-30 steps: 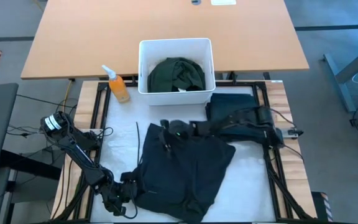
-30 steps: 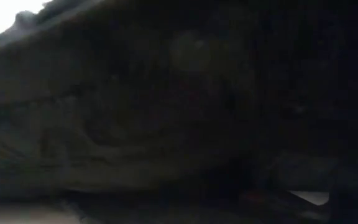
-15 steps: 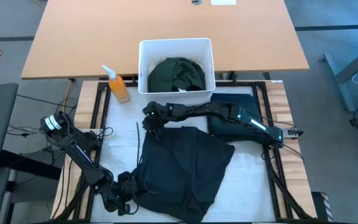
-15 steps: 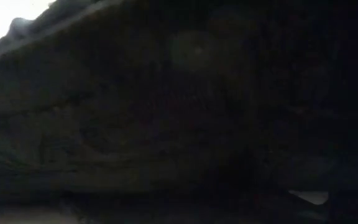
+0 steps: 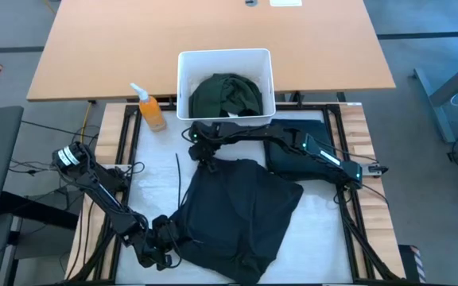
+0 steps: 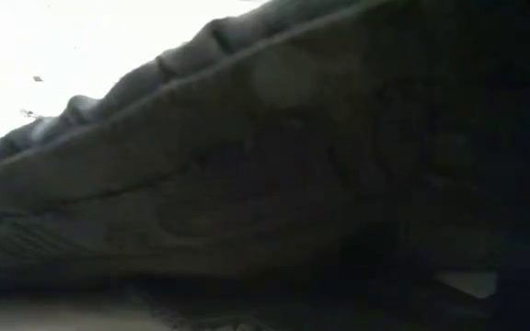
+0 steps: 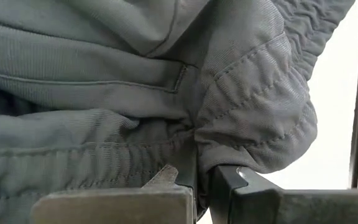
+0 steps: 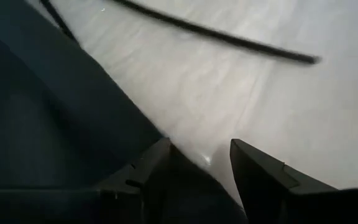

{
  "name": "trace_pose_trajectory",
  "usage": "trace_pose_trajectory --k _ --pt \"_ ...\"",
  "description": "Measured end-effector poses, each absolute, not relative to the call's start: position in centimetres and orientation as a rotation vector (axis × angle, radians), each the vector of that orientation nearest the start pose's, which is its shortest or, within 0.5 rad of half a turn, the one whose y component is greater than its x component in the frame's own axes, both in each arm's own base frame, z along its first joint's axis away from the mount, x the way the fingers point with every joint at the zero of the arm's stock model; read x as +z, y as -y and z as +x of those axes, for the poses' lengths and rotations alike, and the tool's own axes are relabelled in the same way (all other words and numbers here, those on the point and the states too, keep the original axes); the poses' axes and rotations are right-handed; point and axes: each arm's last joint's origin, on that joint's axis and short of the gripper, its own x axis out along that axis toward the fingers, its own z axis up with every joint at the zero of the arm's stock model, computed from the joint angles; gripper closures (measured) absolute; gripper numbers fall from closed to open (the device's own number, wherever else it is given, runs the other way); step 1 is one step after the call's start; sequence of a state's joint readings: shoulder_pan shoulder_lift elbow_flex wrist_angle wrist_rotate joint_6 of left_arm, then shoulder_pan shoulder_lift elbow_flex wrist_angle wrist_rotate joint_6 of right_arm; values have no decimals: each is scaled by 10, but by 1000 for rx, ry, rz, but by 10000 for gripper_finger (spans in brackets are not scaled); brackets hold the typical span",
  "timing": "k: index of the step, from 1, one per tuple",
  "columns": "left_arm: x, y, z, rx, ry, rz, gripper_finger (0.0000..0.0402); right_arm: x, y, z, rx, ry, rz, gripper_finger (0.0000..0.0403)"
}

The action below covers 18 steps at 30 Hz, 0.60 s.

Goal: Fold laundry
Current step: Fold the black shorts from the white laundry organizer

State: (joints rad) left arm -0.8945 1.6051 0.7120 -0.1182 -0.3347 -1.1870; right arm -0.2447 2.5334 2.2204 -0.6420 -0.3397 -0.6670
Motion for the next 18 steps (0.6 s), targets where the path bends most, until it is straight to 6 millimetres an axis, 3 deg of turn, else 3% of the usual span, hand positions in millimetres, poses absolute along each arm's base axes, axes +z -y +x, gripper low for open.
trace_pose_trajectory --k 5,8,14,18 --pt "134 212 183 46 -974 -506 401 198 126 523 366 -760 -361 207" --pt "134 212 183 44 -974 -504 401 204 126 521 388 -749 -352 207" --pt "134 213 182 23 -979 -475 401 164 116 522 458 -872 -366 207" --pt "133 212 182 10 -979 -444 401 141 114 528 389 -948 -423 208"
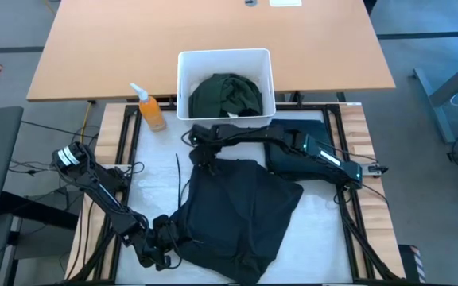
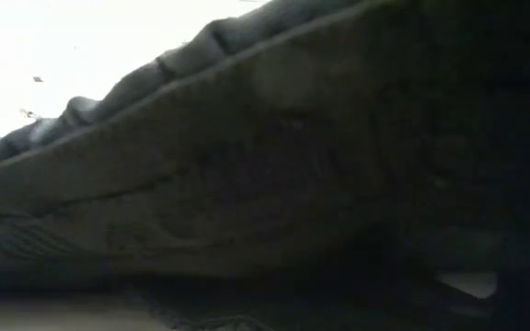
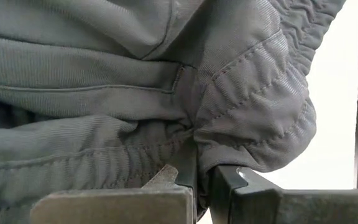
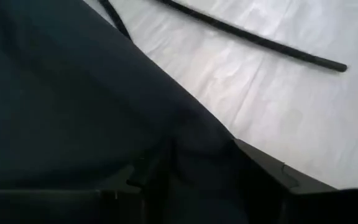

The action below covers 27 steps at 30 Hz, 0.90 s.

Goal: Fold laundry
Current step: Fold the black shorts from the white laundry organizer

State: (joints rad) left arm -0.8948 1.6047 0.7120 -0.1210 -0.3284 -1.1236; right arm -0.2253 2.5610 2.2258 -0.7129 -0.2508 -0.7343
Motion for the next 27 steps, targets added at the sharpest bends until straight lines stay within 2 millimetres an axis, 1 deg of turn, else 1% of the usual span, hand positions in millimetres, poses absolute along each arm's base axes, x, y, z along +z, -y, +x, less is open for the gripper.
trace_pose_trajectory --k 2,4,6,9,10,11,15,19,20,22,24,27 --pt "133 212 182 9 -979 -440 401 139 113 528 388 -952 -421 213" --pt "133 212 182 4 -979 -432 401 135 110 528 396 -960 -420 234" --pt "133 212 182 -2 -978 -420 401 137 105 527 402 -974 -423 273" --pt "134 212 182 -11 -971 -394 401 145 96 521 427 -1024 -422 357" --pt "134 212 182 -14 -964 -382 401 149 93 518 439 -1043 -421 377" --pt "134 212 183 -13 -955 -369 401 152 91 514 452 -1072 -413 384" --pt "138 210 186 39 -849 -278 401 178 82 495 461 -1188 -333 383" --pt "155 214 190 44 -738 -188 401 223 73 466 495 -1271 -241 390" --pt "159 214 189 50 -715 -154 401 230 72 458 506 -1284 -202 390" --pt "166 213 187 81 -661 -88 401 237 71 443 504 -1300 -144 390" --pt "175 210 182 130 -593 -43 401 238 71 425 461 -1300 -120 390" --pt "184 206 171 204 -519 8 401 246 69 388 329 -1248 -110 390"
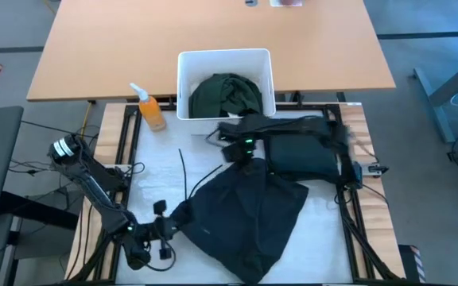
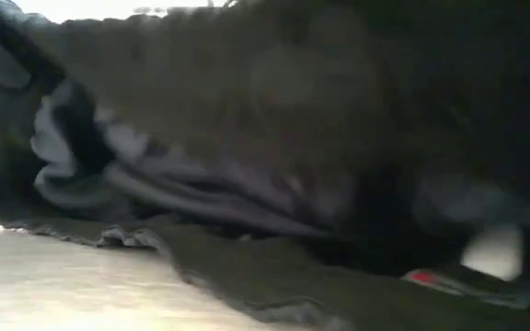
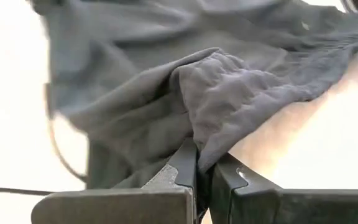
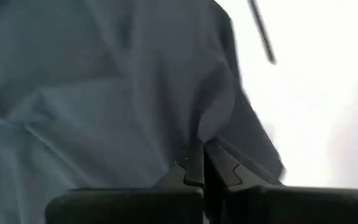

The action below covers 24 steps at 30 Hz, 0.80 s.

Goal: Fold laundry
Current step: Fold the black shorts from the white laundry organizer

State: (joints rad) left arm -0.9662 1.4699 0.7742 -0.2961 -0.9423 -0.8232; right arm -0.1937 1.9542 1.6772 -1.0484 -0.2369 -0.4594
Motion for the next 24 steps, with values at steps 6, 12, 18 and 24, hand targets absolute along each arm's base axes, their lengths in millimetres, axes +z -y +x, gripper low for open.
trace_pose_trajectory --k 6,12,18,24 --pt "197 191 149 343 -398 41 401 245 43 299 -8 -1070 -100 390" --pt "207 165 151 509 -295 91 401 268 19 224 -367 -791 -102 390" --pt "207 150 170 556 -387 131 371 296 9 179 -505 -575 -96 390" --pt "203 144 184 468 -577 24 294 304 9 166 -514 -532 -90 390"
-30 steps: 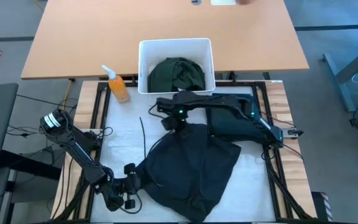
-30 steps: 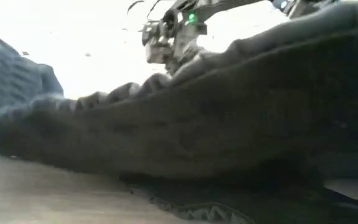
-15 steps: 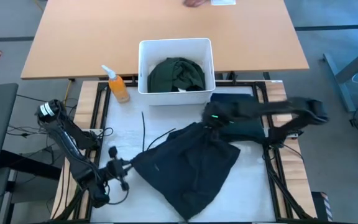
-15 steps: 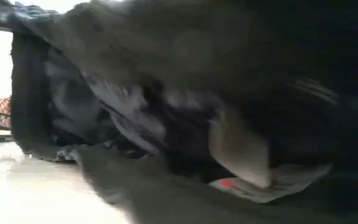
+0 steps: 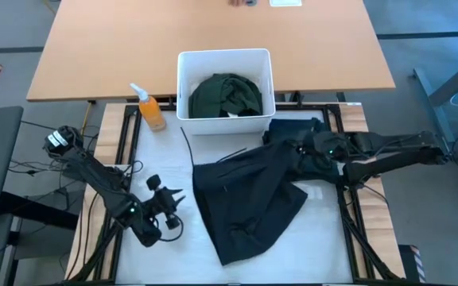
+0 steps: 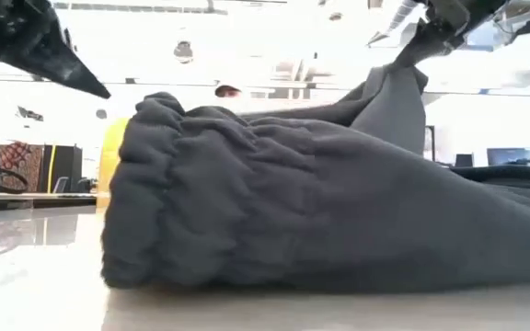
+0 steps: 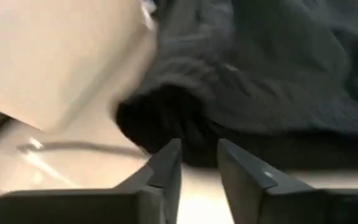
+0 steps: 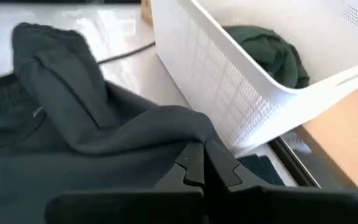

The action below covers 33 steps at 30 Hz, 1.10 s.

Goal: Fold laundry
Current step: Fold the black shorts from the white laundry organizer

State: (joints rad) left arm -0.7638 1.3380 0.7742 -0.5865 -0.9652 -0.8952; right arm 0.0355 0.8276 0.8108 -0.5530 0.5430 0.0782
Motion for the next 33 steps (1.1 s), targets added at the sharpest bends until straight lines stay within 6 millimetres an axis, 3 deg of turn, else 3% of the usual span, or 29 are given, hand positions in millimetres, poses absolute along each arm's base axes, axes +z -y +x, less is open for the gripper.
trace_pose_trajectory --k 3,8,18,33 --pt "204 145 189 436 -597 -70 263 300 10 166 -517 -574 -105 390" --pt "214 141 206 442 -482 -108 236 291 9 174 -505 -646 -125 390" --pt "231 74 262 301 -499 -38 196 274 8 192 -492 -746 -152 390" --pt "213 29 275 271 -661 8 118 273 8 196 -479 -749 -174 390"
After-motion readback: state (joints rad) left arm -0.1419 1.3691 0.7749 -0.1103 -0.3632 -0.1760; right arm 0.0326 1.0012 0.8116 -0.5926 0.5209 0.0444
